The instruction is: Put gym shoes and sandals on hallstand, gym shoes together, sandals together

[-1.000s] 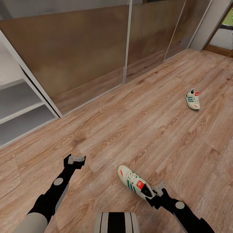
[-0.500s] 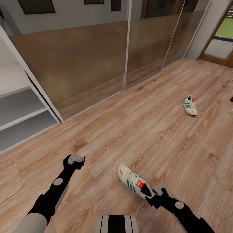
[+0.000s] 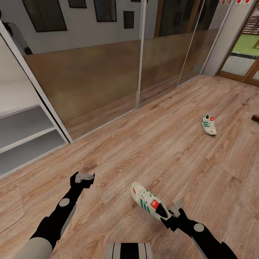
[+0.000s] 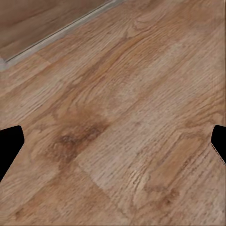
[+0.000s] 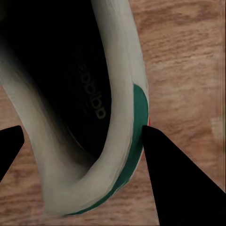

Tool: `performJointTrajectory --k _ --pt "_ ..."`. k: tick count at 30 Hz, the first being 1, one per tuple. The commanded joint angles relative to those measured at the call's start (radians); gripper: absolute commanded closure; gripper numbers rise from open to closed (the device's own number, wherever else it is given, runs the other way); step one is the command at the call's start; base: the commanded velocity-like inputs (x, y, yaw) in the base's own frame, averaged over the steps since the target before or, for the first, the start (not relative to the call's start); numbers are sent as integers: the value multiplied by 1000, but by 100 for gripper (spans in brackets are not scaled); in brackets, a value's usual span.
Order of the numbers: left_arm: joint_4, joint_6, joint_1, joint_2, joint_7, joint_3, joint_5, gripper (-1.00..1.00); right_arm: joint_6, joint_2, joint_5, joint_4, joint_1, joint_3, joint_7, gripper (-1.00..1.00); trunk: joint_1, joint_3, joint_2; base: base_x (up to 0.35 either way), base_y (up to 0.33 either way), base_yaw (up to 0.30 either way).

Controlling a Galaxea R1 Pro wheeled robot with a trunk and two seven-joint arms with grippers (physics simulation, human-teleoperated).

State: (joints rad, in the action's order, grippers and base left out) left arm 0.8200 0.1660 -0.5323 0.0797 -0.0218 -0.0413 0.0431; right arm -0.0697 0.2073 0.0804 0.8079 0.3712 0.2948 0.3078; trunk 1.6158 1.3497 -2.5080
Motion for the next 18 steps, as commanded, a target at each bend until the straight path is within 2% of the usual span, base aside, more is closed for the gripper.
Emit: performJointTrajectory --k 1,6,9,10,14,18 --pt "1 3 0 0 -1 -1 4 -100 -5 1 7 2 0 1 0 100 -1 -5 0 0 0 0" --pt "6 3 0 0 -1 -2 3 -100 13 2 5 2 0 -9 -13 100 -3 -32 1 0 0 -26" --pt "4 0 3 3 -1 -2 7 -100 38 2 3 3 0 -74 -14 100 -4 -48 2 0 0 -58" --pt "3 -9 21 11 -1 -1 7 -100 43 2 3 9 0 -105 -14 100 -5 -54 2 0 0 -61" --pt "4 -17 47 22 -1 -2 7 -100 45 4 4 43 -1 -144 -15 100 -6 -75 3 0 0 -62" --pt "4 -17 89 25 -1 1 5 -100 45 5 4 52 -2 -213 -15 100 -8 -97 4 0 0 -62"
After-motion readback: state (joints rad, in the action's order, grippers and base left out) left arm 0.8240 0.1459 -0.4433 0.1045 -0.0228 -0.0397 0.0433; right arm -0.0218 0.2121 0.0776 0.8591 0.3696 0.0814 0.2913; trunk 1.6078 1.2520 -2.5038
